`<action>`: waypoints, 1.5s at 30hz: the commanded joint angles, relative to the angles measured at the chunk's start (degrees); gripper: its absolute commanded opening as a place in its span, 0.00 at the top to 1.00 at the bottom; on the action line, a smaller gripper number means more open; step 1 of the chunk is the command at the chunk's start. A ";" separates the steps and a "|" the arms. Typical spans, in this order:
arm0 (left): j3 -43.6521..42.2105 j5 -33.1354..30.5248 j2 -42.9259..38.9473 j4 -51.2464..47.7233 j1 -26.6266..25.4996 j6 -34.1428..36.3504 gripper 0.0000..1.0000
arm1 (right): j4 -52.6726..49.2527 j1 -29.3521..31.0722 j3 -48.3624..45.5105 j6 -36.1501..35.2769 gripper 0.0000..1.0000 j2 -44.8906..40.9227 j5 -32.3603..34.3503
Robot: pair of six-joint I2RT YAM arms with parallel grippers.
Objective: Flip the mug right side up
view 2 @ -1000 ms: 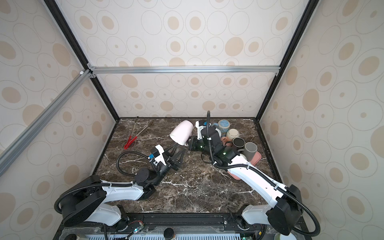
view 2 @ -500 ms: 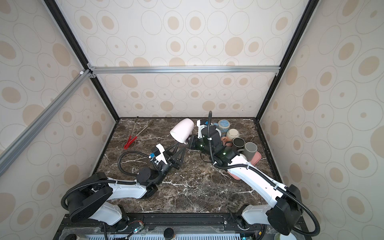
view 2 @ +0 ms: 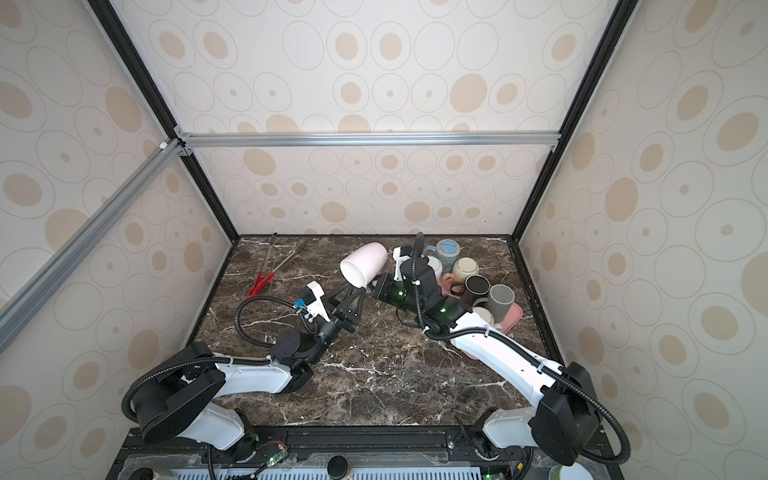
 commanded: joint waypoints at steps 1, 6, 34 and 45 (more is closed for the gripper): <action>1.62 1.33 -0.60 -0.64 0.40 -1.99 0.51 | 5.48 0.41 0.62 1.83 1.00 -0.44 -2.28; 2.24 2.01 0.85 -1.86 0.47 -2.40 0.51 | 5.05 0.39 1.03 1.40 1.00 -0.36 -2.10; 5.93 2.04 5.52 -2.93 1.80 -8.27 1.00 | 8.78 2.53 -2.66 -0.24 0.90 0.00 -1.07; 4.31 -2.14 2.95 -6.24 2.19 -8.25 1.00 | 1.77 2.53 -2.25 -4.34 0.56 -2.52 3.05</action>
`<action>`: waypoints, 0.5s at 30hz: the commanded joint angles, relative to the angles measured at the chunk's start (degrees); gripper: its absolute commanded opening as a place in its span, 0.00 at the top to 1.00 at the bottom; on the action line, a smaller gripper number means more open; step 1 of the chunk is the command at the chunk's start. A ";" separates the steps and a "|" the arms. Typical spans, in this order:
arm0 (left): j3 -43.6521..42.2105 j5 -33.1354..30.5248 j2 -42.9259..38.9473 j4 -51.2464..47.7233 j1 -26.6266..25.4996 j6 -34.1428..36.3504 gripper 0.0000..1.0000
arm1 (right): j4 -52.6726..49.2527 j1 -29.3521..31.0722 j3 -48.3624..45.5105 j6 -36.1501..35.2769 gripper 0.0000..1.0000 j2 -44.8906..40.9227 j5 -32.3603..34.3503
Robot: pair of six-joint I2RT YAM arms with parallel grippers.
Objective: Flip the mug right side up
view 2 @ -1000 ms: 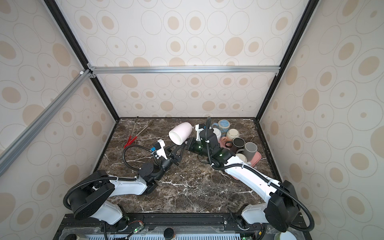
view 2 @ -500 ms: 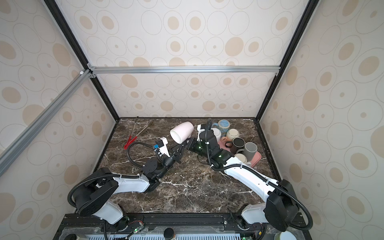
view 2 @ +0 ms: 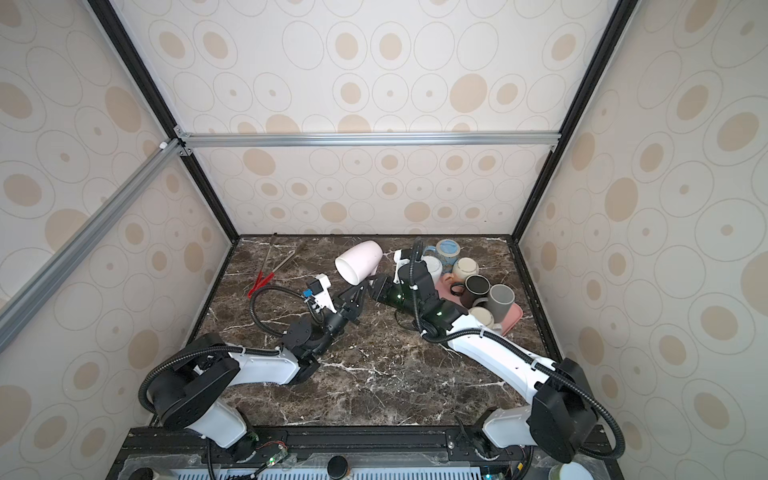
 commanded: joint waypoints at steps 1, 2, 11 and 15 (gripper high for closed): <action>0.56 -2.59 -2.51 -4.03 0.32 -0.04 1.00 | -1.67 1.80 0.66 -2.56 0.55 -3.16 -1.24; 0.80 -3.20 -3.16 -6.38 0.33 0.21 1.00 | -2.46 1.80 0.87 -3.24 0.55 -3.51 -1.02; 1.37 -6.89 -6.20 -19.84 1.35 1.60 1.00 | -7.11 1.80 1.25 -8.17 0.54 -6.17 2.11; 5.07 -6.39 -8.17 -33.98 3.21 4.29 1.00 | -10.18 1.71 1.76 -10.42 0.53 -6.92 3.59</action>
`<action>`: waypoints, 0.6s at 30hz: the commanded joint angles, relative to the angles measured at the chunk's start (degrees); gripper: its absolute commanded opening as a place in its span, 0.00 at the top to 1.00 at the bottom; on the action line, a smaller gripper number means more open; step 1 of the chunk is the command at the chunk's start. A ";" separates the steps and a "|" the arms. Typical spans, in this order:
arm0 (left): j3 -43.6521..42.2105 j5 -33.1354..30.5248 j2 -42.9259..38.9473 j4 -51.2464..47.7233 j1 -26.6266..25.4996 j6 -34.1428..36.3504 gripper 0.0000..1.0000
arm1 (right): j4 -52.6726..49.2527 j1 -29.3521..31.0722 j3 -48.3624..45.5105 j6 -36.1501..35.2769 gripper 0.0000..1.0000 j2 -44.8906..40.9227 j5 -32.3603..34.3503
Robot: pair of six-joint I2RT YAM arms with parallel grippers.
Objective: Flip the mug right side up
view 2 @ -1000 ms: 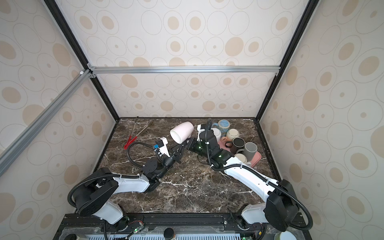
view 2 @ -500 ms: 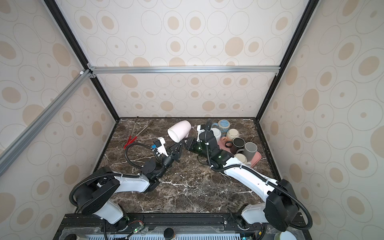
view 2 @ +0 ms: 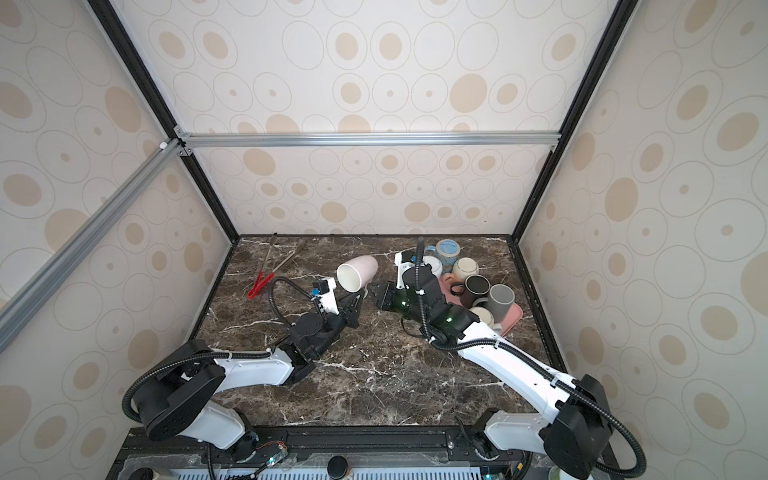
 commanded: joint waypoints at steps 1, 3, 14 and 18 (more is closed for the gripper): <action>6.21 -0.17 -4.01 -12.73 2.51 3.78 1.00 | -4.64 0.23 1.94 -3.54 0.52 -1.17 2.29; 8.74 2.56 -4.90 -21.08 5.14 4.39 1.00 | -8.00 -0.12 2.75 -4.94 0.52 -1.26 3.06; 32.12 13.47 0.66 -59.50 18.96 17.65 1.00 | -16.48 -12.01 3.50 -7.02 0.51 0.63 -4.27; 40.69 16.85 6.52 -69.04 22.64 21.25 1.00 | -17.96 -13.75 3.64 -7.87 0.51 1.37 -6.25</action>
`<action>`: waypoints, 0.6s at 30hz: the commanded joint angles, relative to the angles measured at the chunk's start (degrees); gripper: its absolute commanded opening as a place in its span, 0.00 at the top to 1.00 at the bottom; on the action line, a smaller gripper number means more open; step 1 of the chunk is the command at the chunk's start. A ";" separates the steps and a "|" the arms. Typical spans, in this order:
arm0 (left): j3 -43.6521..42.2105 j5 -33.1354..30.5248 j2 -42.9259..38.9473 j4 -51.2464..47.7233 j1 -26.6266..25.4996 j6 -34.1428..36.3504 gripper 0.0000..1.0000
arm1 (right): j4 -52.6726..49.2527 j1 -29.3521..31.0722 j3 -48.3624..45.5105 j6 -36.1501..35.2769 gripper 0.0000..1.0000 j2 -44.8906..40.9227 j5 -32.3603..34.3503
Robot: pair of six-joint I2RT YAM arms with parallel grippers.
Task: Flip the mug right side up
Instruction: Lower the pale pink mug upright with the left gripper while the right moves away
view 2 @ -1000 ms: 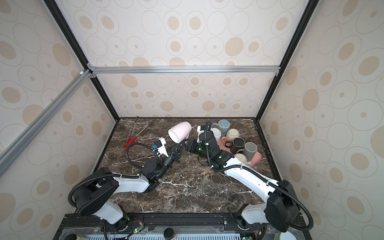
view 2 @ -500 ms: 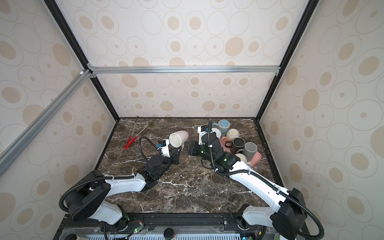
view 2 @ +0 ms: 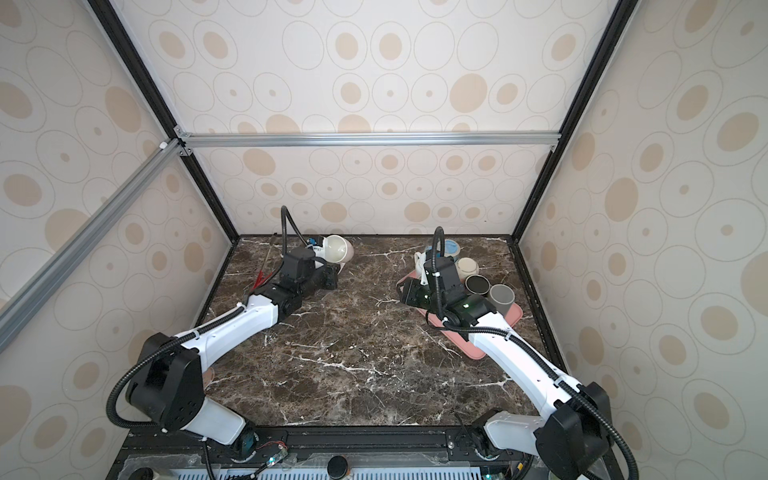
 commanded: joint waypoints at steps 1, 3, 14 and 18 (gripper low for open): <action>8.76 4.38 4.78 -11.74 2.74 6.40 1.00 | -2.97 -0.96 1.27 -1.64 0.51 0.70 -2.55; 13.27 6.17 8.69 -16.09 4.17 7.75 1.00 | -2.86 -1.23 0.43 -1.51 0.50 0.70 -2.86; 36.85 9.23 28.12 -35.29 11.62 13.56 1.00 | -4.16 -2.24 -2.92 -1.24 0.50 -0.22 -4.22; 41.60 7.84 31.42 -39.05 13.35 13.84 1.00 | -4.42 -2.69 -4.06 -1.23 0.49 -1.09 -4.09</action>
